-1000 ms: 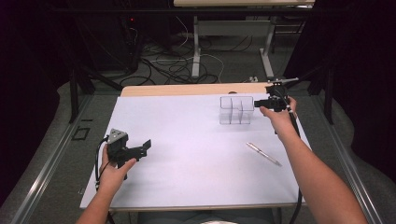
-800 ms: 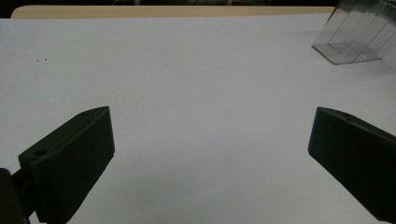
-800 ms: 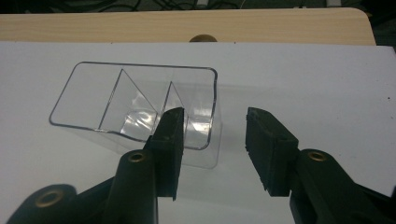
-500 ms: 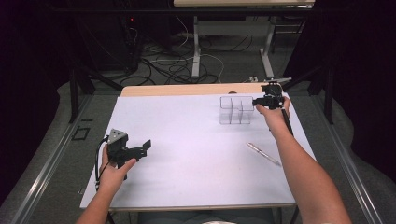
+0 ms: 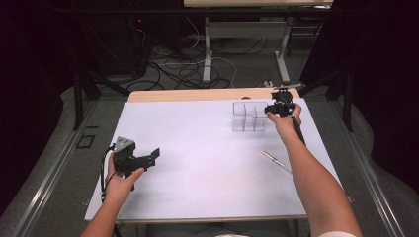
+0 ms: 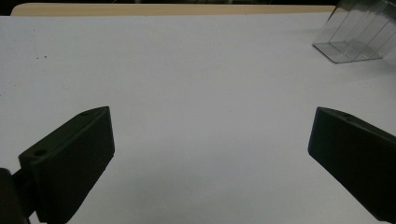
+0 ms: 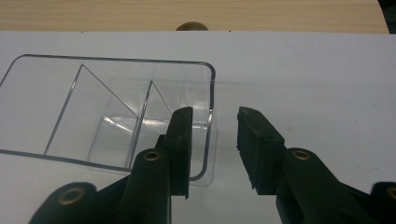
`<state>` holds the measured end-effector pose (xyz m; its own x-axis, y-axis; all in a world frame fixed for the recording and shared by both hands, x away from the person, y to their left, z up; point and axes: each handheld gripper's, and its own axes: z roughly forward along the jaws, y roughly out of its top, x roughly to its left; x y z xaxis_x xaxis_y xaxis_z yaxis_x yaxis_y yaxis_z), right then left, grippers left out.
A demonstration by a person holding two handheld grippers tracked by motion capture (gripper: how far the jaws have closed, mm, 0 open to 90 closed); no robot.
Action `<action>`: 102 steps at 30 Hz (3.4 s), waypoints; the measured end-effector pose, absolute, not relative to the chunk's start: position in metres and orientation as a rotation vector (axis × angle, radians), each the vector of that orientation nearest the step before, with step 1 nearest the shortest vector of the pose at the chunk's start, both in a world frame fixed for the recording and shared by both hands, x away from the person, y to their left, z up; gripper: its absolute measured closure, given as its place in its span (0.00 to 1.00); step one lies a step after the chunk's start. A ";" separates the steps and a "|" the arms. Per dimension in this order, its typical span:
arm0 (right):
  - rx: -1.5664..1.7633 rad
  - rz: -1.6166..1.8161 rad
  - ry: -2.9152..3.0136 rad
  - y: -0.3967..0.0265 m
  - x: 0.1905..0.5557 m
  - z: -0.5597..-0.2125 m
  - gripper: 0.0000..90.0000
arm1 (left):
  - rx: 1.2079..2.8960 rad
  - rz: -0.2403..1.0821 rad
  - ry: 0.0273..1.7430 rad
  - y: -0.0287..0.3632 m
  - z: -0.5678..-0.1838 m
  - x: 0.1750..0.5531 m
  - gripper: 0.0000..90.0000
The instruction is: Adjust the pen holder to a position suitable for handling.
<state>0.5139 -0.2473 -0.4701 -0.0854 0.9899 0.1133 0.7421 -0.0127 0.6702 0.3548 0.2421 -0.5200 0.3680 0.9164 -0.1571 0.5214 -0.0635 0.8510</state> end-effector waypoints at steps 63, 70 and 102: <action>1.900 0.876 1.939 -0.213 0.487 -0.479 0.96 | 1.733 0.535 1.275 0.240 -0.522 0.355 0.01; 1.885 0.900 1.965 -0.204 0.477 -0.480 0.96 | 1.733 0.535 1.274 0.239 -0.522 0.355 0.01; 1.845 0.961 1.984 -0.213 0.470 -0.487 1.00 | 1.749 0.529 1.279 0.240 -0.522 0.356 0.01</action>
<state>0.4697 -0.2132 -0.4868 -0.1551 0.9585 0.2394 0.7822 -0.0289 0.6224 0.3556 0.2398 -0.5222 0.3787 0.9127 -0.1534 0.5382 -0.0822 0.8388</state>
